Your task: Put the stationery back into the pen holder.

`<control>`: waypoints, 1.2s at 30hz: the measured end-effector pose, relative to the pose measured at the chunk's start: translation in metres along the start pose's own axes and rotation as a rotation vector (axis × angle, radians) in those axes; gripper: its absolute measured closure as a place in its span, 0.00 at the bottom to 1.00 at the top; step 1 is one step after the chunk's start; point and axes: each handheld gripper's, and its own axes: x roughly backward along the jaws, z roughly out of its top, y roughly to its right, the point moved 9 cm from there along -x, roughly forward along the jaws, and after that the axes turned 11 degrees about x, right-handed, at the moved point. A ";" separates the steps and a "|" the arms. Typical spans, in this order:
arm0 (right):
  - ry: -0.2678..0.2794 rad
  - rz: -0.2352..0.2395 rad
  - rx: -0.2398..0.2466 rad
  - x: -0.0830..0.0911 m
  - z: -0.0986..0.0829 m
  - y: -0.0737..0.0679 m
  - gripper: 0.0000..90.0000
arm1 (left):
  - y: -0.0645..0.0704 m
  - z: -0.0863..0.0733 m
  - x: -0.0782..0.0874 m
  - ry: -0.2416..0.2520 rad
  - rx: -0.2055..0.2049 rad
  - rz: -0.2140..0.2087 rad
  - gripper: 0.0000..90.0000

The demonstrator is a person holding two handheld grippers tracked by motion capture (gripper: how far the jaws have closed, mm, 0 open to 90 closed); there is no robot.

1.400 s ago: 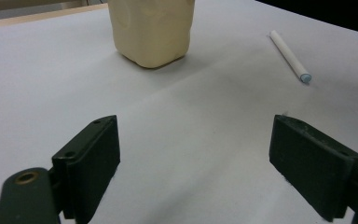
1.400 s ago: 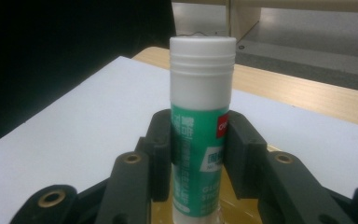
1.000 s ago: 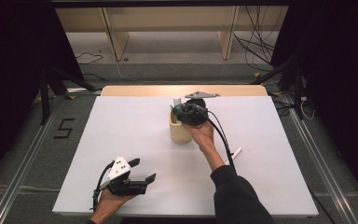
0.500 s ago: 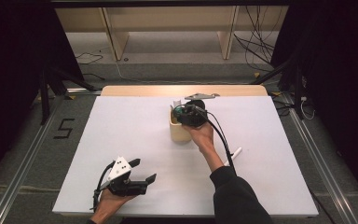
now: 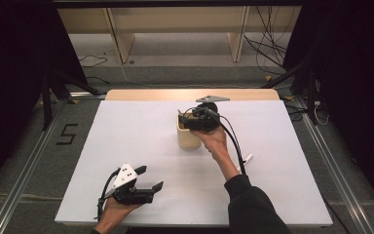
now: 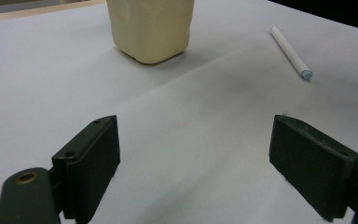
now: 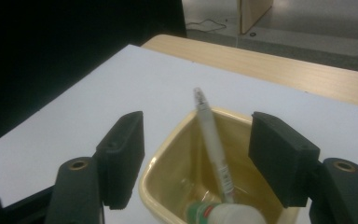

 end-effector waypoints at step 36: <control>0.072 -0.032 0.040 0.123 -0.060 0.020 0.33 | 0.005 -0.002 -0.006 -0.056 0.023 -0.001 0.18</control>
